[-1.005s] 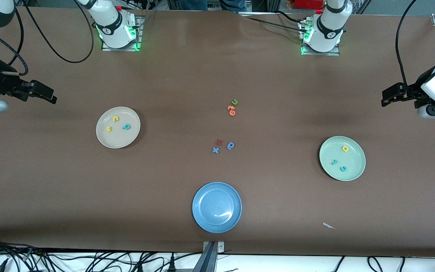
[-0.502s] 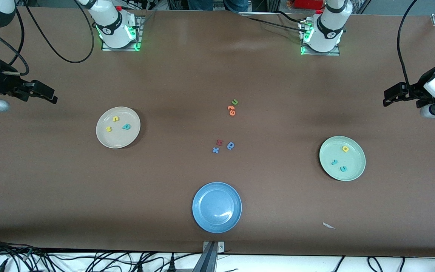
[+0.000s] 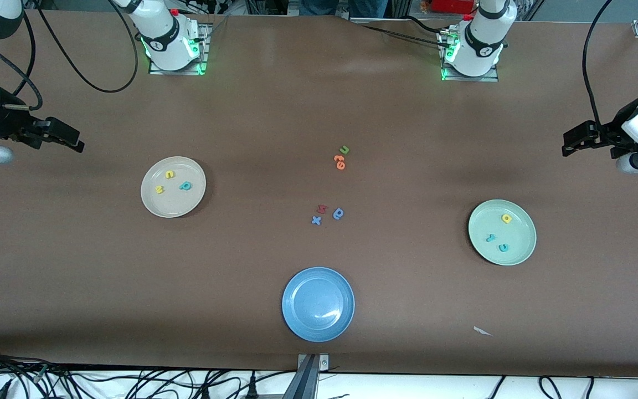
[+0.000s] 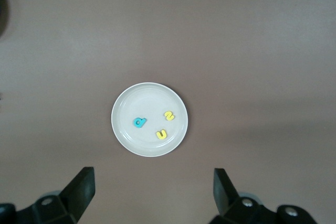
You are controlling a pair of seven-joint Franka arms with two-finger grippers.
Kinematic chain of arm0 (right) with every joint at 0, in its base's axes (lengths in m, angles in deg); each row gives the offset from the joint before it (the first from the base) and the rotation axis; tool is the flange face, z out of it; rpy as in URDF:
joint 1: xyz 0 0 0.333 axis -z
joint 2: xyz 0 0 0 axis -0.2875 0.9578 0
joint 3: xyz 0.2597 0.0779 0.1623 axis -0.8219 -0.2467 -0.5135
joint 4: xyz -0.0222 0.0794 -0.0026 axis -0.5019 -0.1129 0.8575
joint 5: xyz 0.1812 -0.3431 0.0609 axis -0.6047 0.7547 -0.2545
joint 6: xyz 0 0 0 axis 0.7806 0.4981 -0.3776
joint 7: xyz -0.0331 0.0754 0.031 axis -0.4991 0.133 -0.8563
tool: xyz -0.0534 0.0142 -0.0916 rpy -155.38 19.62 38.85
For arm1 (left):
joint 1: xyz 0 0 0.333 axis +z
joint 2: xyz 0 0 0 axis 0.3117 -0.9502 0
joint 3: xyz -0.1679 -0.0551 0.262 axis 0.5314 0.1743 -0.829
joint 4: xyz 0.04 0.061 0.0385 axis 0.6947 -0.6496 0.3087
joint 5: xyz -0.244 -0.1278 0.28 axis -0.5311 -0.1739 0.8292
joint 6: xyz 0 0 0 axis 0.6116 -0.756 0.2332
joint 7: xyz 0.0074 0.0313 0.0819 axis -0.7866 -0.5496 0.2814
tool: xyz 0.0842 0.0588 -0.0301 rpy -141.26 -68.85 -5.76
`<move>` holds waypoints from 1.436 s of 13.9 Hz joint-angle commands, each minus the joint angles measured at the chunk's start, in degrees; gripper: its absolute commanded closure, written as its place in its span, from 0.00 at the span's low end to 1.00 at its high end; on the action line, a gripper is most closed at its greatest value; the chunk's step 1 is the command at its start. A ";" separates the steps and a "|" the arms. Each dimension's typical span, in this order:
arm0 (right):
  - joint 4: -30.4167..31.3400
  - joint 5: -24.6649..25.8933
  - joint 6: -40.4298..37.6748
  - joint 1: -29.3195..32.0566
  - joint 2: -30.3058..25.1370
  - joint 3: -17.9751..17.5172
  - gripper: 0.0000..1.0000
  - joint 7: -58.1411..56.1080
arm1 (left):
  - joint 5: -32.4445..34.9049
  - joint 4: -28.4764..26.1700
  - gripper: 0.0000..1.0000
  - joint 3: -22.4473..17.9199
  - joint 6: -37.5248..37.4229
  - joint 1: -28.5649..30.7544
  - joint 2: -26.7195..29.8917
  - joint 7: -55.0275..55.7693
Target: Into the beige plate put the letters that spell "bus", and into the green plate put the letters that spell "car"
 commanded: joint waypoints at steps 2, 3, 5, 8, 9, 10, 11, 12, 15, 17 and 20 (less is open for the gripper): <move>-1.39 0.09 -0.64 0.36 0.62 -0.33 0.00 -0.60 | -1.87 0.71 0.00 -0.58 -0.16 0.06 -0.13 -1.63; -1.39 0.09 -0.73 0.45 0.54 -0.33 0.00 -0.69 | -1.87 0.71 0.00 -0.58 -0.16 0.06 -0.21 -1.63; -1.39 0.09 -0.73 0.45 0.62 -0.24 0.00 -0.78 | -1.87 0.71 0.00 -0.58 -0.16 0.06 -0.21 -1.72; -1.39 0.18 -0.73 0.45 0.62 -0.24 0.00 -0.69 | -1.87 0.79 0.00 -0.58 -0.08 0.06 -0.21 -2.07; -1.39 0.18 -0.64 0.45 0.62 -0.24 0.00 -0.69 | -1.87 0.79 0.00 -0.58 -0.08 0.14 -0.13 -2.16; -1.39 0.18 -0.64 0.45 0.62 -0.24 0.00 -0.78 | -1.96 0.71 0.00 -0.67 -0.08 0.58 -0.13 -2.68; -1.39 0.18 -0.56 0.45 0.62 -0.24 0.00 -0.69 | -2.40 0.71 0.00 -0.67 -0.08 0.84 -0.13 -3.38; -1.39 0.27 -0.38 0.45 0.62 -0.24 0.00 -0.69 | -3.01 0.71 0.00 -0.76 -0.08 0.85 -0.13 -3.48; -1.39 1.32 -0.29 0.45 0.54 -0.24 0.00 -0.78 | -3.02 0.79 0.00 -0.76 -0.08 1.46 -0.13 -3.66; -1.22 3.42 1.46 0.27 0.54 -0.42 0.00 -0.69 | -3.02 0.79 0.00 -0.76 -0.08 1.46 -0.13 -3.66; -0.87 3.52 1.73 0.36 0.54 -0.33 0.00 -0.78 | -3.02 0.79 0.00 -0.67 -0.08 1.46 -0.13 -3.66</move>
